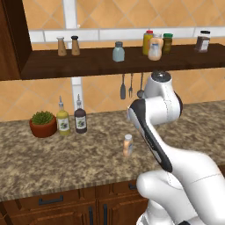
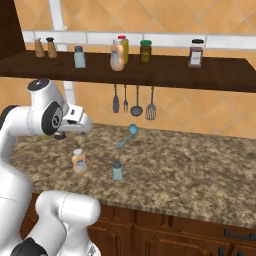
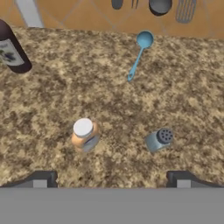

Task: Put the shaker and condiment bottle from the counter next to their counterparts in the cabinet.

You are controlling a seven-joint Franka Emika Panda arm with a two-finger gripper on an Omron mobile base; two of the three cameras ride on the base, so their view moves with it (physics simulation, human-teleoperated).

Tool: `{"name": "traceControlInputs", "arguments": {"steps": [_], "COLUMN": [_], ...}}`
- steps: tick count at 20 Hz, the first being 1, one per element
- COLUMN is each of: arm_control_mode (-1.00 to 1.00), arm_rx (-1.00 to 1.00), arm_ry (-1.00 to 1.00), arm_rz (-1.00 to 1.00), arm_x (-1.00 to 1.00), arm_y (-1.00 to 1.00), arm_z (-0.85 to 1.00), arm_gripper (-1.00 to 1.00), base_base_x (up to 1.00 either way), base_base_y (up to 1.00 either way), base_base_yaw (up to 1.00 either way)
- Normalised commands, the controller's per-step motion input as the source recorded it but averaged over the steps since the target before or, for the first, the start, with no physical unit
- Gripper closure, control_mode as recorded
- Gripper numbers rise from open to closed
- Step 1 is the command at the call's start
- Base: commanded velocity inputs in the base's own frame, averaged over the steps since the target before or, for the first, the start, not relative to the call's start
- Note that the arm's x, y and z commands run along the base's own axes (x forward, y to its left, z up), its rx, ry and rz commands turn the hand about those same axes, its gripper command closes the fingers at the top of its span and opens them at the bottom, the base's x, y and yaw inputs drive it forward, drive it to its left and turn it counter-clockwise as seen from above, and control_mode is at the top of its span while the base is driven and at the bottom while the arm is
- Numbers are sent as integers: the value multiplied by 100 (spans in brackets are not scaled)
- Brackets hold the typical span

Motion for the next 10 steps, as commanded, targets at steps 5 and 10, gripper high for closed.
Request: {"name": "traceControlInputs", "arguments": {"steps": [5, 10], "arm_control_mode": [-100, -100], "arm_rx": [1, -2], "arm_ry": [1, 4], "arm_rz": [-2, -7], "arm_x": [0, 0], "arm_y": [8, 45], "arm_z": [-17, -18], "arm_gripper": [-100, -100], "base_base_x": [0, 0], "base_base_y": [0, 0], "base_base_yaw": [0, 0]}}
